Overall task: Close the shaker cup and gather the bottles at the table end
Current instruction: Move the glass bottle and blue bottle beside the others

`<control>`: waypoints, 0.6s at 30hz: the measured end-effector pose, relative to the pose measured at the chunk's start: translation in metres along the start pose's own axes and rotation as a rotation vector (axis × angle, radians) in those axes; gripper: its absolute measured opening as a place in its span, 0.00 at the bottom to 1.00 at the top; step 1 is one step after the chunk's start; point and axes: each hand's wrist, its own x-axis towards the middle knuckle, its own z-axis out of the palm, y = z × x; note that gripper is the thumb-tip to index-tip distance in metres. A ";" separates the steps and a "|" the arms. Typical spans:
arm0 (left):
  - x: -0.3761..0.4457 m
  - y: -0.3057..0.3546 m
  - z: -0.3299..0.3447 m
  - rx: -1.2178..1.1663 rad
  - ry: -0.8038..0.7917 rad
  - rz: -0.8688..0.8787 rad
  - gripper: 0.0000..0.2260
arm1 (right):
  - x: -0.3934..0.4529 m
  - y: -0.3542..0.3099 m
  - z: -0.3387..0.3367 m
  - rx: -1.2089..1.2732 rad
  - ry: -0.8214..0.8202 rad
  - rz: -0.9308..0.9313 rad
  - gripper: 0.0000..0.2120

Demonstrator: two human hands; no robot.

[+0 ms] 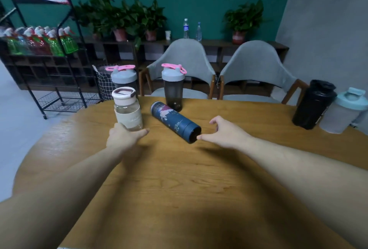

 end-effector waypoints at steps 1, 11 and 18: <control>0.004 0.000 -0.002 -0.028 0.052 -0.019 0.49 | 0.006 -0.005 0.006 -0.009 -0.009 0.019 0.44; 0.057 0.000 0.005 -0.149 0.237 0.080 0.55 | 0.055 -0.031 0.050 -0.103 0.014 0.107 0.51; 0.071 -0.002 0.012 -0.378 0.167 0.169 0.42 | 0.058 -0.028 0.053 -0.070 0.084 0.084 0.32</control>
